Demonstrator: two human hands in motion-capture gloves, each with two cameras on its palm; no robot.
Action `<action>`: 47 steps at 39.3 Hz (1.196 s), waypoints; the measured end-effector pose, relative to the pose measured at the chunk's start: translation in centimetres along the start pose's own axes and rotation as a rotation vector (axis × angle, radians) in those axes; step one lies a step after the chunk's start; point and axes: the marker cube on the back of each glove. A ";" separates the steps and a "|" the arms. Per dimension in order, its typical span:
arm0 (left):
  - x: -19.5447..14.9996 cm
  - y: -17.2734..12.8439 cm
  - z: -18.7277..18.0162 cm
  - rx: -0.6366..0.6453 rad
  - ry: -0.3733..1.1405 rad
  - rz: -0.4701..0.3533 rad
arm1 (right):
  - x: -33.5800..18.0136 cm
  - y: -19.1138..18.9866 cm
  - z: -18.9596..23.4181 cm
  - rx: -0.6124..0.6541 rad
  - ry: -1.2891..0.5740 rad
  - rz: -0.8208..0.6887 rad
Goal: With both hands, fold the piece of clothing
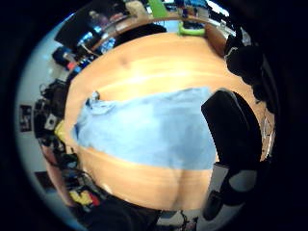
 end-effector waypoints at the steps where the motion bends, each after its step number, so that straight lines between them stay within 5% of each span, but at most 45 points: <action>1: 0.1 0.4 -0.3 -0.001 0.006 0.000 | 0.2 0.2 0.1 -0.027 0.000 0.002; 8: 1.2 3.1 -0.7 -0.085 -0.012 0.075 | 0.7 1.8 0.0 -0.104 -0.003 0.008; 12: 1.1 3.6 0.2 -0.082 -0.074 0.034 | 0.1 2.6 1.6 -0.164 -0.083 0.006; 21: 2.9 6.1 3.4 -0.413 0.046 0.047 | -0.2 4.2 7.5 -0.332 -0.117 0.173; 26: 2.9 6.6 5.7 -0.522 0.060 -0.034 | -0.8 5.3 9.6 -0.481 -0.170 0.201; 35: 3.0 6.2 10.0 -0.554 0.108 -0.041 | -0.8 5.3 11.0 -0.494 -0.134 0.219; 47: 2.9 6.5 10.1 -0.606 0.096 -0.052 | -1.5 5.5 10.9 -0.556 -0.127 0.198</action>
